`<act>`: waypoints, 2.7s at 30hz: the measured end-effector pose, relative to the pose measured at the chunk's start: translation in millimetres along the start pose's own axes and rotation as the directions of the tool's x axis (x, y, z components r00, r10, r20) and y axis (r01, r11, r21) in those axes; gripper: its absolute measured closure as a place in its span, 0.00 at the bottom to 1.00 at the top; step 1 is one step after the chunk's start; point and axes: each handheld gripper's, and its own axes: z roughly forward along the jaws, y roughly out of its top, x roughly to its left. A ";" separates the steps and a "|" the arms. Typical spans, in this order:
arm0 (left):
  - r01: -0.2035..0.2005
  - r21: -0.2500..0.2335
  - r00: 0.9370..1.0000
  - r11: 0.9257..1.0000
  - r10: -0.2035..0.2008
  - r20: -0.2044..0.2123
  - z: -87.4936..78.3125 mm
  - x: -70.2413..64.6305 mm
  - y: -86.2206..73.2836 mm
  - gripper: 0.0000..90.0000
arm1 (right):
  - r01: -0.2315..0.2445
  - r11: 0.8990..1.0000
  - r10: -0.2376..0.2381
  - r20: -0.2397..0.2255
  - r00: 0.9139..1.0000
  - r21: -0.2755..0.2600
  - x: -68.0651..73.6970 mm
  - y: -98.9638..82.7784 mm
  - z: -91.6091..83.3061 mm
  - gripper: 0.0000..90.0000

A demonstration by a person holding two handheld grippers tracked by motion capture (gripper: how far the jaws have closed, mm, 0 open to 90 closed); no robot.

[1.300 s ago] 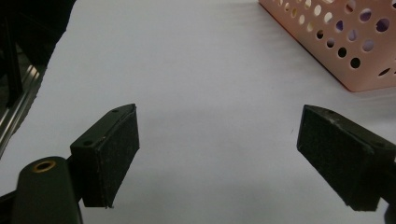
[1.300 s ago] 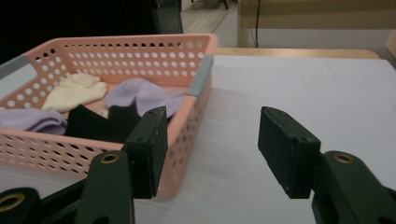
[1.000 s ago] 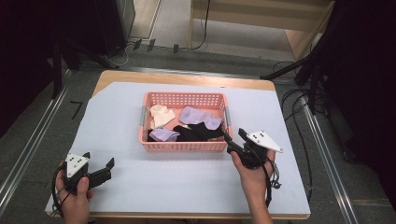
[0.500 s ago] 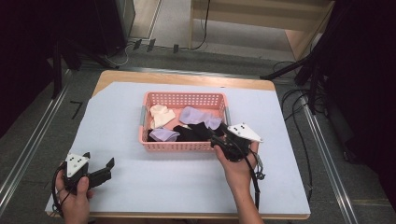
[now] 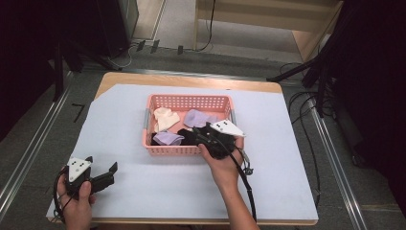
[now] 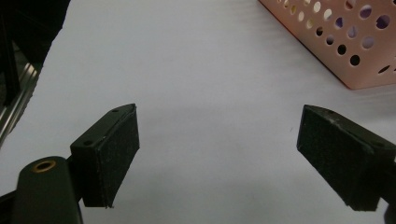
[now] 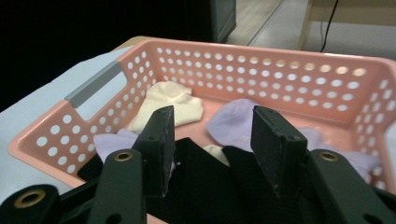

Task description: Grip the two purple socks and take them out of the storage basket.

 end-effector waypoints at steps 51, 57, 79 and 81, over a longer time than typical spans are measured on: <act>0.011 0.022 1.000 1.000 -0.011 0.007 2.7 1.0 1.0 0.16 | -0.245 0.827 0.297 -0.022 0.955 0.507 27.3 13.0 97.9 0.58; 0.008 0.025 1.000 1.000 -0.009 0.009 2.7 1.1 1.1 0.16 | -0.266 0.804 0.279 0.058 0.958 0.532 20.9 11.5 104.8 0.61; 0.008 0.029 1.000 1.000 -0.008 0.007 3.2 0.9 1.2 0.16 | -0.312 0.943 0.312 0.023 0.950 0.114 -5.4 42.9 46.4 0.94; 0.007 0.029 1.000 1.000 -0.007 0.006 3.5 0.7 1.2 0.16 | -0.308 0.949 0.306 0.026 0.952 0.071 -12.4 42.6 39.3 0.94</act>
